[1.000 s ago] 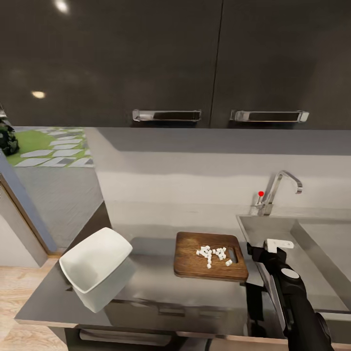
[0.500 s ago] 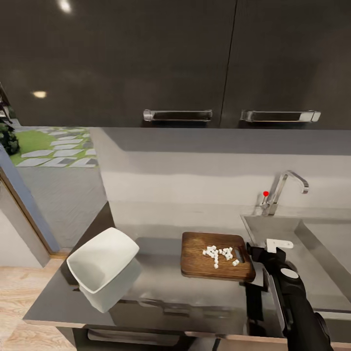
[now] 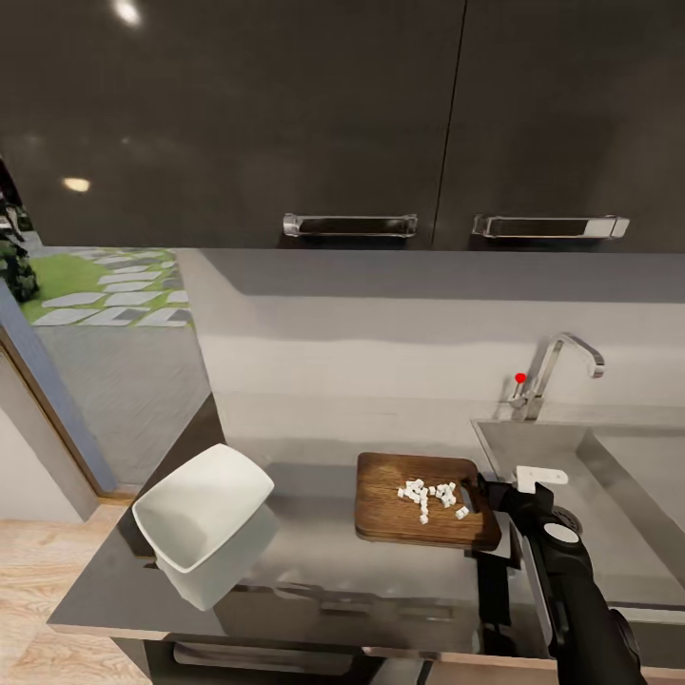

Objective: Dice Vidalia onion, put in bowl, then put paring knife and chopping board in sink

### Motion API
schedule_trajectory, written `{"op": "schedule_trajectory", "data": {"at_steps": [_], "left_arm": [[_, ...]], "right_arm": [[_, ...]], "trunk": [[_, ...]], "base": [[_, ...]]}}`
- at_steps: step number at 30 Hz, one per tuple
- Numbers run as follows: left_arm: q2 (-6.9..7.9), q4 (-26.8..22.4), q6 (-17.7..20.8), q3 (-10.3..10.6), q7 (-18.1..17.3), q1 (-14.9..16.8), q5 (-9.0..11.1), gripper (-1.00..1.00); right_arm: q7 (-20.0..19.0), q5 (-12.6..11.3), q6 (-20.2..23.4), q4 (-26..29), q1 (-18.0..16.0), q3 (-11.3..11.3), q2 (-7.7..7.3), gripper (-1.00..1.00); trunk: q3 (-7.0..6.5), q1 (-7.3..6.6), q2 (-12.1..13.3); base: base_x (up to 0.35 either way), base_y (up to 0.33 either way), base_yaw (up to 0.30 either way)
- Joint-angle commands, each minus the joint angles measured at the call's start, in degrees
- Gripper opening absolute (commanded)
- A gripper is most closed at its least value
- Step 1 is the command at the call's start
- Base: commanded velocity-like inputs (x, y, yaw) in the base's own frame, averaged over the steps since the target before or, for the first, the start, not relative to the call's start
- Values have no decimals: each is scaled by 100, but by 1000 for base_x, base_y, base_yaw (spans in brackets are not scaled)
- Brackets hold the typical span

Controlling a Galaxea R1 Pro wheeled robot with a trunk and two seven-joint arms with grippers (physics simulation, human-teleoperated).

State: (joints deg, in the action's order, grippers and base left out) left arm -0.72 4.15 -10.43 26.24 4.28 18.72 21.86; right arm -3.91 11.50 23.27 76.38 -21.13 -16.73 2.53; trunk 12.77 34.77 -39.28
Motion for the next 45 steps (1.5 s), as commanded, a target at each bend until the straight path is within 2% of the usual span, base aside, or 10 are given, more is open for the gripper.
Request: {"op": "schedule_trajectory", "data": {"at_steps": [1, 9, 17, 45], "left_arm": [[-6, 25, -38, 48, 3, 9, 43, 100], [-7, 25, -37, 48, 5, 9, 44, 100], [-7, 25, -31, 48, 8, 9, 46, 100], [-7, 25, -30, 48, 11, 9, 46, 100]], "right_arm": [[-40, 57, 28, 7, -5, -14, 8, 100], [-40, 54, 41, 0, -5, -14, 11, 100], [-39, 54, 46, -8, -5, -12, 85, 100], [-39, 61, 46, -46, -5, -6, 89, 100]], "trunk": [[9, 2, -7], [29, 2, -7], [100, 2, -7], [359, 2, -7]], "base": [[0, 4, 0], [0, 0, 0], [0, 0, 0], [0, 0, 0]]}}
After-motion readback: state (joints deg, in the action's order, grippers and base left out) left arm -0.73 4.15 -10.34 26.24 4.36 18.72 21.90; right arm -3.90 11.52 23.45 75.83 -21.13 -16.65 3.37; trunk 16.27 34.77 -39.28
